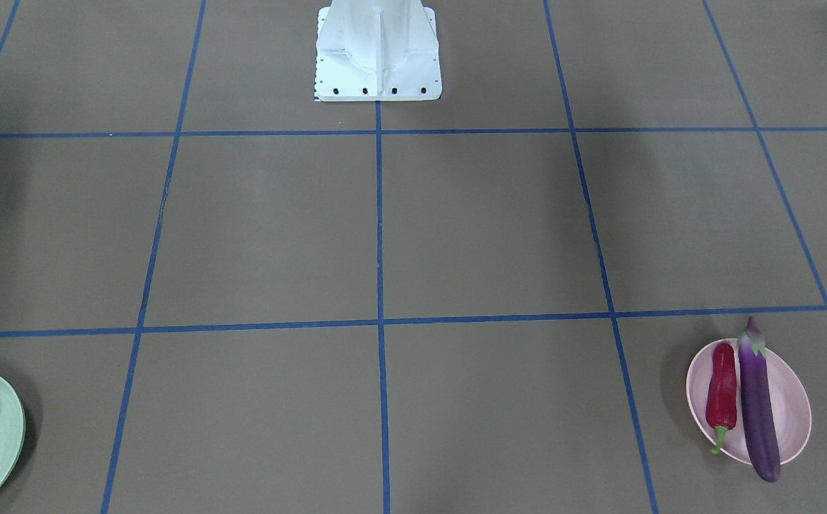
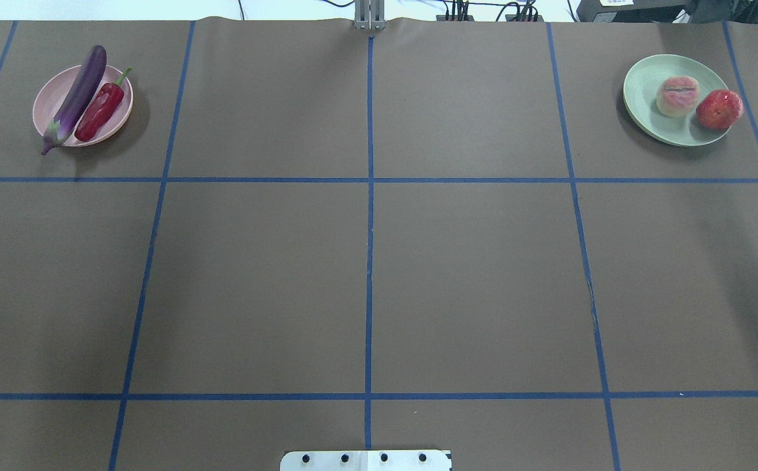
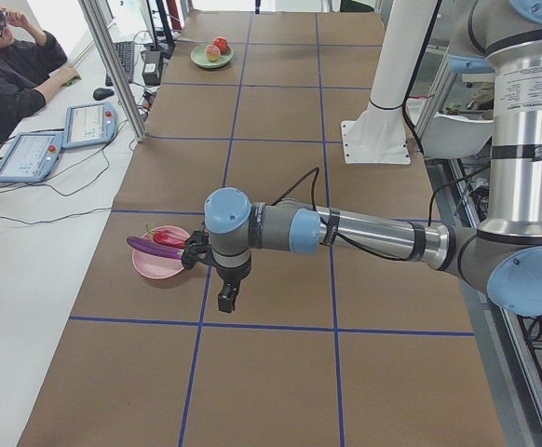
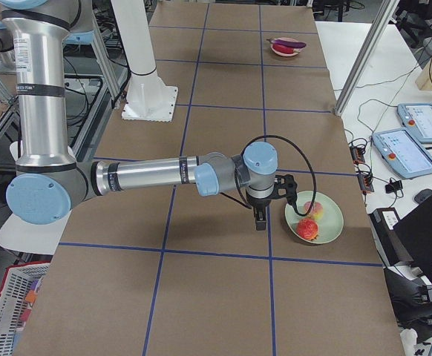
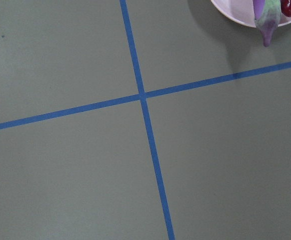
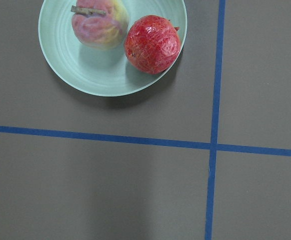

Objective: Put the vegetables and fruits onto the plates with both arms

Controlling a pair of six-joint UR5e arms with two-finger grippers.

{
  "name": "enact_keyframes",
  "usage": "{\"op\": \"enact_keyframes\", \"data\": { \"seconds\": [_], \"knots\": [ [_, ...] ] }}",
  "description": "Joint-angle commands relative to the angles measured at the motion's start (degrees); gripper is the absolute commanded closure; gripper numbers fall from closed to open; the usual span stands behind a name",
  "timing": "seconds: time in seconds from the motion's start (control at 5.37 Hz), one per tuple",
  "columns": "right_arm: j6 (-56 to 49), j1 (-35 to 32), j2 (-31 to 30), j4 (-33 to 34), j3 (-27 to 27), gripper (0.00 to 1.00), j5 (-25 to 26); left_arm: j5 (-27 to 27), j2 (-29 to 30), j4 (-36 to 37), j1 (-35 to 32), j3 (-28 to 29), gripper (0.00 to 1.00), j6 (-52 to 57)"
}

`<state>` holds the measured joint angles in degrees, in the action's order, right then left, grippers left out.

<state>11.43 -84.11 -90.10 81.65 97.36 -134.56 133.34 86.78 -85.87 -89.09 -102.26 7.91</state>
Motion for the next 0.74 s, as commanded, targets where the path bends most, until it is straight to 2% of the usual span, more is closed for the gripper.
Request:
{"op": "enact_keyframes", "data": {
  "seconds": [0.0,0.56],
  "knots": [
    [0.0,0.0,0.01,-0.09,0.02,0.0,0.0,0.07,-0.03,0.0,0.06,-0.04,0.0,0.0],
    [0.0,0.0,-0.08,-0.17,0.11,0.0,0.0,-0.01,-0.38,0.0,0.06,-0.04,0.0,0.0]
  ]
}}
